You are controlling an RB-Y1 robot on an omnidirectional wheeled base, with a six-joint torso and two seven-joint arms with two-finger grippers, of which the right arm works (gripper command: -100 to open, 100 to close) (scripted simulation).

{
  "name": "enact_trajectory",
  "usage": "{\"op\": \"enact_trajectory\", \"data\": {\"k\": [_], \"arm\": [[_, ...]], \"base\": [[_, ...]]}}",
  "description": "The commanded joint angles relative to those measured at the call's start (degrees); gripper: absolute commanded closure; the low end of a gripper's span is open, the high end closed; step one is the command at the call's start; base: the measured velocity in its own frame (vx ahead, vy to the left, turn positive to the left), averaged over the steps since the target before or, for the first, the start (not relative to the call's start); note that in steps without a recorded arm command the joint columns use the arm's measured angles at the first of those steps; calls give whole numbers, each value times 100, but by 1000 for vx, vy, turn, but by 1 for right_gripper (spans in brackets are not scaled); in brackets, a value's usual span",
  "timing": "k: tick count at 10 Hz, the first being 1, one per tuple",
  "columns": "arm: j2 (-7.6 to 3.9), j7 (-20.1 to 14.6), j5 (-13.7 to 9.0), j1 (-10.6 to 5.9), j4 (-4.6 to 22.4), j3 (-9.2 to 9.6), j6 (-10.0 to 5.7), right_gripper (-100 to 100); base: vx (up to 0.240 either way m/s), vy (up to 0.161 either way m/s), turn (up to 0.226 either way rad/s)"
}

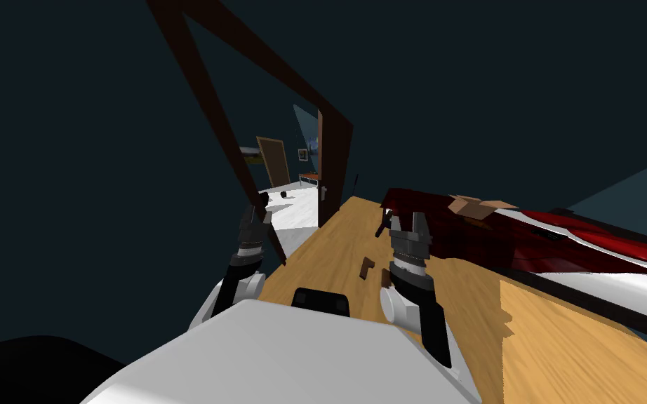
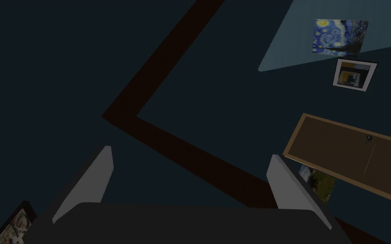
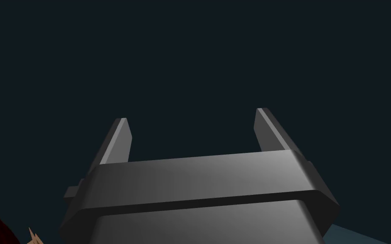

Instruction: Push the door open

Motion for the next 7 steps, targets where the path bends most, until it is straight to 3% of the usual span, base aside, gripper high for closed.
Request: {"op": "enact_trajectory", "data": {"k": [1, 4, 7], "arm": [[-88, -49, -10, -120, 139, 177, 10, -100], [-191, -116, -23, -285, 330, 420, 23, -100], [-328, -225, -45, -554, 640, 815, 45, -100]], "base": [[138, 4, -56], [196, 11, -47], [217, -15, -58]]}}
